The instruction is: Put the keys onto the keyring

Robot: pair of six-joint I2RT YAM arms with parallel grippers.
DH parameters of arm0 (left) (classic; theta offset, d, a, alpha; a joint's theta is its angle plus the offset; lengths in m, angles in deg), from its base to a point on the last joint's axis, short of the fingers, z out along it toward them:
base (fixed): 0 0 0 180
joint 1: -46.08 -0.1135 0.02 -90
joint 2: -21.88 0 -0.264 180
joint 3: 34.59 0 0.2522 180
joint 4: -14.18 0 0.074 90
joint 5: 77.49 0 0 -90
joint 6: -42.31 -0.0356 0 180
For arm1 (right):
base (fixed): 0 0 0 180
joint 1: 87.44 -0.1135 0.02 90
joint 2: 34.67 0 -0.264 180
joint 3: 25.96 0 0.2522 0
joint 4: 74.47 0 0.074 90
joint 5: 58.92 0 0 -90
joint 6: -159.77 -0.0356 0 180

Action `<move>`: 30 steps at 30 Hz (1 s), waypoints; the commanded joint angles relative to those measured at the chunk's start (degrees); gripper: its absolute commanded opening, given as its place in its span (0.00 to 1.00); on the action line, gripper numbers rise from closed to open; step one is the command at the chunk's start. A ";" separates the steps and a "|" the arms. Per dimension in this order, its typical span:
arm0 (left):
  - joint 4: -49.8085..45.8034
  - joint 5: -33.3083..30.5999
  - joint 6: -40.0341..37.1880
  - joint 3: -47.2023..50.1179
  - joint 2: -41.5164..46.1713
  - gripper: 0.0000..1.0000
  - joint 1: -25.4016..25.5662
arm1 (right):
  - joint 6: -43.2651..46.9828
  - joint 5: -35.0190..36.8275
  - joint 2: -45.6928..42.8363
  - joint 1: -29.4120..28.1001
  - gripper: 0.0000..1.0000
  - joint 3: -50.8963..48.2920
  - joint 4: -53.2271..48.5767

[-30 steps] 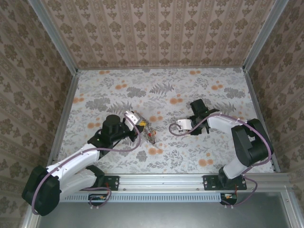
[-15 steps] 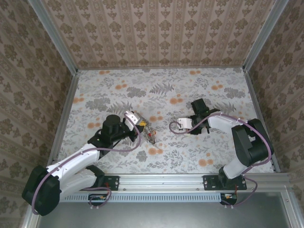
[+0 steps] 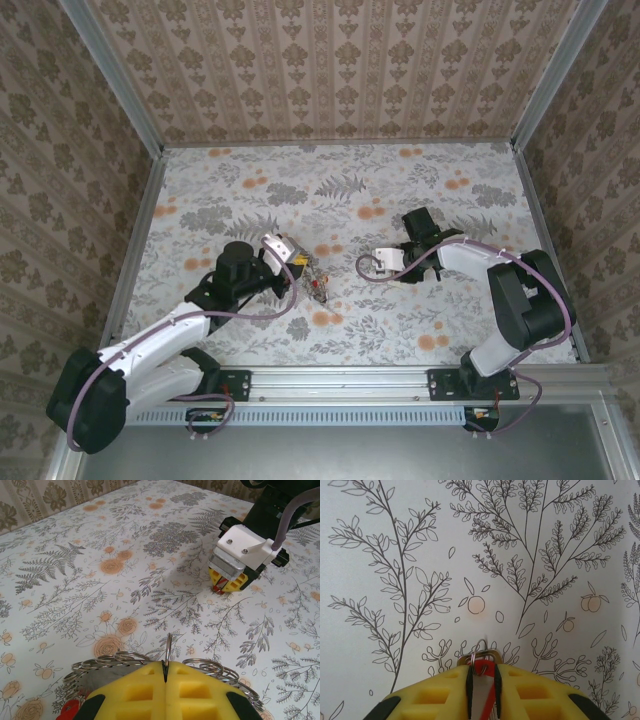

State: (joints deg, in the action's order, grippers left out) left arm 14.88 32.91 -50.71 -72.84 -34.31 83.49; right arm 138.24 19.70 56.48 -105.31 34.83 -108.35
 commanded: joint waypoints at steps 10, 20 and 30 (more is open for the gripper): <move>2.39 1.00 -0.40 -0.68 0.64 0.00 -0.19 | -1.27 -2.25 1.94 -0.10 0.20 0.16 0.31; 2.36 0.95 -0.29 -0.65 0.55 0.00 -0.22 | -2.09 -2.16 1.31 -0.13 0.09 0.36 0.24; 2.41 1.48 -0.84 -1.04 0.64 0.00 -0.06 | -11.50 -10.09 -5.88 -0.09 0.00 -0.94 4.76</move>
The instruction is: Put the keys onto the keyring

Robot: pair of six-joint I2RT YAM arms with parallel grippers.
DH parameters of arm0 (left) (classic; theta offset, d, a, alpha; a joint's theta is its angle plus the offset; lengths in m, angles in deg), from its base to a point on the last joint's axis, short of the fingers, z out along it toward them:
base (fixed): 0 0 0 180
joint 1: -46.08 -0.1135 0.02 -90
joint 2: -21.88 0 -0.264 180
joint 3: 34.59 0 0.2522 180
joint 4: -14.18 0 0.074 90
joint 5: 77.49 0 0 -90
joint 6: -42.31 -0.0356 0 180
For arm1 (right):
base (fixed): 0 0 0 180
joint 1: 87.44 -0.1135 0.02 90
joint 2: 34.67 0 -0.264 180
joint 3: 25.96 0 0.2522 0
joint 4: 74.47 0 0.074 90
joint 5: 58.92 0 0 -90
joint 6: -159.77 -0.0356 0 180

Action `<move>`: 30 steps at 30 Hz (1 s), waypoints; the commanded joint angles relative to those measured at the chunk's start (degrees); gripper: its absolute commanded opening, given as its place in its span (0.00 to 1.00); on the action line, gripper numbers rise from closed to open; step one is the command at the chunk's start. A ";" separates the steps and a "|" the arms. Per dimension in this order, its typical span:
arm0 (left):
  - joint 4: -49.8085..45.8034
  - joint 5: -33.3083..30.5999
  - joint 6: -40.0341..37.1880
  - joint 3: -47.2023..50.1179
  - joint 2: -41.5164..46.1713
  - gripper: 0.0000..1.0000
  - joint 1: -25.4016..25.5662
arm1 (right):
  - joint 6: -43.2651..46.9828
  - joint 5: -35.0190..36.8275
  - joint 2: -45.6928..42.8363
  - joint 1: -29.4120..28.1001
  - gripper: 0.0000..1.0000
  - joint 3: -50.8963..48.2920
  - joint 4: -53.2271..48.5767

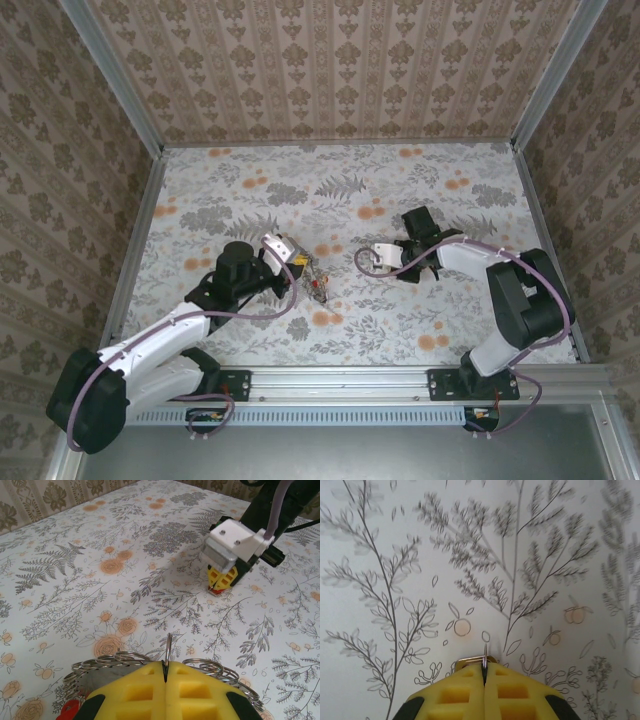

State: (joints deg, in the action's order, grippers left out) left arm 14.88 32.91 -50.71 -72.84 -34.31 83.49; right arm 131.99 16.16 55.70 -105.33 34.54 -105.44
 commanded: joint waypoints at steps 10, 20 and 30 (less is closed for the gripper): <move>4.57 3.87 -1.84 -2.13 -0.53 0.00 -0.08 | -33.28 -13.74 -16.48 -7.94 0.00 -6.55 19.98; 10.57 7.00 -4.66 0.73 0.78 0.00 -0.01 | -51.66 -8.97 -19.96 -17.35 0.00 -7.69 28.81; 12.30 7.46 -5.52 1.43 1.04 0.00 0.21 | -54.46 -3.85 -19.14 -24.02 0.00 -6.66 29.89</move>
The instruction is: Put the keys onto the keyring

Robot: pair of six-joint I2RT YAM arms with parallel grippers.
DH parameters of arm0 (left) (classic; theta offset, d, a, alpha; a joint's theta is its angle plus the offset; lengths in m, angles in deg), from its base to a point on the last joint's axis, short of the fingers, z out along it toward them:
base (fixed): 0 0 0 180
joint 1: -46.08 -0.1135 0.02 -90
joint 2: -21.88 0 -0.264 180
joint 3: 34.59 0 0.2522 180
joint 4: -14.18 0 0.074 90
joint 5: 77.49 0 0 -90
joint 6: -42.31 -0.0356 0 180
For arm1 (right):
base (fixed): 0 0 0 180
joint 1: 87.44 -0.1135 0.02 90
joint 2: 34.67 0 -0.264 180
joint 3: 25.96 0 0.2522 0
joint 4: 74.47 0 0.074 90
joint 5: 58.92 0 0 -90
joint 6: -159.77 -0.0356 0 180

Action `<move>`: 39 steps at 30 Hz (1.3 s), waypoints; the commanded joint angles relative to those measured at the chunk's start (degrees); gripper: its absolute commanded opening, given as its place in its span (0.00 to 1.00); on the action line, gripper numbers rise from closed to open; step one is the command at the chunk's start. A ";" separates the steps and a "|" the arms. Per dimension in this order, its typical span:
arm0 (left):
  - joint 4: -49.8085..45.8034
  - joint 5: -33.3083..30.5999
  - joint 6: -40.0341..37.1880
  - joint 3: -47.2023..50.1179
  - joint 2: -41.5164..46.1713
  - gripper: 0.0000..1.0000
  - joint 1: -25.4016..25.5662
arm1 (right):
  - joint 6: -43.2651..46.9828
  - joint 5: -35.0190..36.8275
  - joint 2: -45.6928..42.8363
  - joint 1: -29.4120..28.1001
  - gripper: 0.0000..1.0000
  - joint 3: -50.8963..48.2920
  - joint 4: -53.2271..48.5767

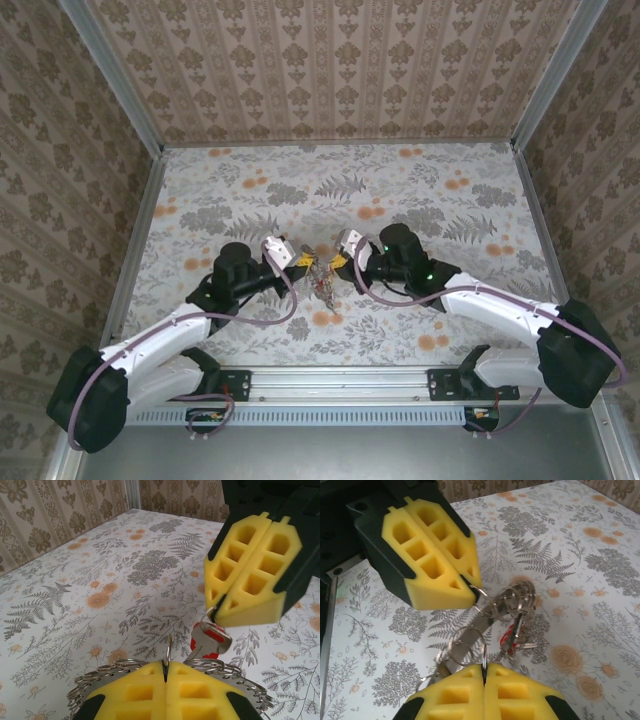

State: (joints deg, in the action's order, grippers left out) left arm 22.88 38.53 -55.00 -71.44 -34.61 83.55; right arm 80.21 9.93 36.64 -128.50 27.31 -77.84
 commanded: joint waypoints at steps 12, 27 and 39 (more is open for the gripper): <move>4.38 1.23 -1.03 -0.90 -1.38 0.00 1.18 | -2.84 0.85 3.90 -1.22 0.00 3.64 3.31; 4.92 -0.09 -1.34 -1.78 -3.14 0.00 2.45 | -6.37 2.95 4.85 -1.04 0.00 4.04 2.59; 7.89 -0.15 -2.62 -0.66 -3.19 0.00 3.07 | -15.99 0.64 5.51 1.70 0.00 3.34 2.43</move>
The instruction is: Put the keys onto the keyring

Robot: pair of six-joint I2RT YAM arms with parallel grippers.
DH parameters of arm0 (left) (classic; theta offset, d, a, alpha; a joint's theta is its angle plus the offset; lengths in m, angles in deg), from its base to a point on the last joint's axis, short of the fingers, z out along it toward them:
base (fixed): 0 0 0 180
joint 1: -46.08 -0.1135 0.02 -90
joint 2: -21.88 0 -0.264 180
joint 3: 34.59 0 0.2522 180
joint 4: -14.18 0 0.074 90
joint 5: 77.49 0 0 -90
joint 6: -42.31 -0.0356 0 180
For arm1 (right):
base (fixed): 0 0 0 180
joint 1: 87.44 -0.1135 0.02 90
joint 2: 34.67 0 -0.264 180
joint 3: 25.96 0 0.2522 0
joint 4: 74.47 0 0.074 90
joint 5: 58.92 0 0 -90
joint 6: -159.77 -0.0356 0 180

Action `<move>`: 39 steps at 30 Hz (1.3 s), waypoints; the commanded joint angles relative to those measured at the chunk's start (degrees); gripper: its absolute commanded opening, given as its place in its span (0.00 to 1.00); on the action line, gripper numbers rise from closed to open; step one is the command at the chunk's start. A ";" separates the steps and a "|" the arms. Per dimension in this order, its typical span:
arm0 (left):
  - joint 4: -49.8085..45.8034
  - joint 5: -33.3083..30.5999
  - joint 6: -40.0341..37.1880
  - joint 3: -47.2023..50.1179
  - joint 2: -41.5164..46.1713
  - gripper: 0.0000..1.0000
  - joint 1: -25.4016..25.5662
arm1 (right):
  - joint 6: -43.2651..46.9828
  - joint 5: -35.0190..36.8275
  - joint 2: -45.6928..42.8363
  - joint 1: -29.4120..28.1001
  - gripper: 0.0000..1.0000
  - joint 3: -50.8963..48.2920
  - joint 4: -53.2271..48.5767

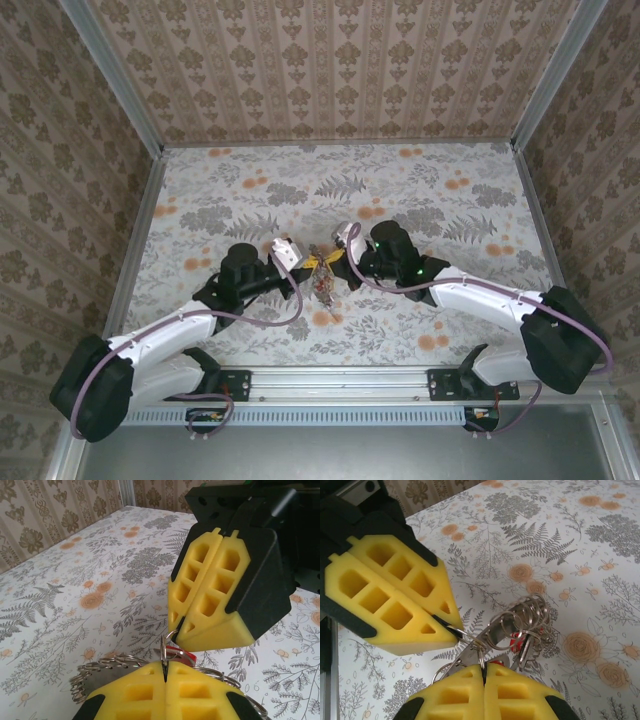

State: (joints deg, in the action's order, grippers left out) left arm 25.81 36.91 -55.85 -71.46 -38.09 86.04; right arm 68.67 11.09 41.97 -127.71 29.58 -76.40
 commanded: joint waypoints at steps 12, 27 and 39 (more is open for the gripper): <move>3.69 0.91 -2.94 -0.97 -0.02 0.00 0.89 | -4.73 -7.58 -1.69 2.15 0.00 1.72 1.70; 2.60 0.72 -3.58 -1.66 -0.24 0.00 1.24 | -7.56 -4.96 -1.43 3.07 0.00 3.03 -0.62; 2.31 0.73 -4.15 -2.10 -1.29 0.00 1.43 | -8.56 -7.14 -1.07 3.97 0.00 3.66 -0.85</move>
State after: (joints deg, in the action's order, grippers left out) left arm 26.66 36.46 -58.52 -71.68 -39.18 86.61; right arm 60.97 4.64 41.62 -124.37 30.94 -77.77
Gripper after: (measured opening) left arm 0.043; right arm 0.067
